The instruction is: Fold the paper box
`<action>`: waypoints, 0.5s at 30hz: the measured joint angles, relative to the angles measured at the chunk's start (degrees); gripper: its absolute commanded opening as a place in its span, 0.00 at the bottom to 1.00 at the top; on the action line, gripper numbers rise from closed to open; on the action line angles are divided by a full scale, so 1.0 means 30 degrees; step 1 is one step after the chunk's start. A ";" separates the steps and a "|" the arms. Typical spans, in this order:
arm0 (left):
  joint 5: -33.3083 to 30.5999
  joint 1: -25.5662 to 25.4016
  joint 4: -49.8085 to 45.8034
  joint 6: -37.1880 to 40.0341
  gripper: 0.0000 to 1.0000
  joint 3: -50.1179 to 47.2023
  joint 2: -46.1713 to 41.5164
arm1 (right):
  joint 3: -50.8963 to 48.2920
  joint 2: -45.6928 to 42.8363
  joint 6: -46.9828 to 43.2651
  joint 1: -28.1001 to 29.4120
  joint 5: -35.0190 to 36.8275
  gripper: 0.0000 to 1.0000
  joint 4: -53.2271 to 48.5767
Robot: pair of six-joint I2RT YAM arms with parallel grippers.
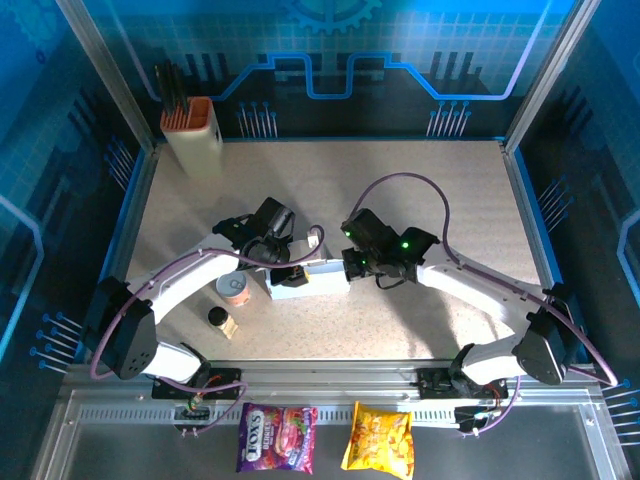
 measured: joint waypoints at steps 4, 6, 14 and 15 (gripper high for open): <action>-0.0073 -0.0066 0.0058 0.0022 0.35 -0.0066 -0.0044 | -0.0073 -0.0029 -0.0007 0.0270 0.0495 0.08 0.0066; -0.0087 -0.0087 0.0058 0.0022 0.35 -0.0073 -0.0058 | -0.0073 -0.0029 -0.0007 0.0335 0.0641 0.09 0.0066; -0.0219 -0.0197 0.0160 0.0029 0.35 -0.0102 -0.0080 | -0.0066 0.0182 -0.0007 0.0386 0.0991 0.14 0.0051; -0.0219 -0.0197 0.0160 0.0029 0.35 -0.0102 -0.0080 | -0.0066 0.0233 -0.0007 0.0386 0.1013 0.15 0.0051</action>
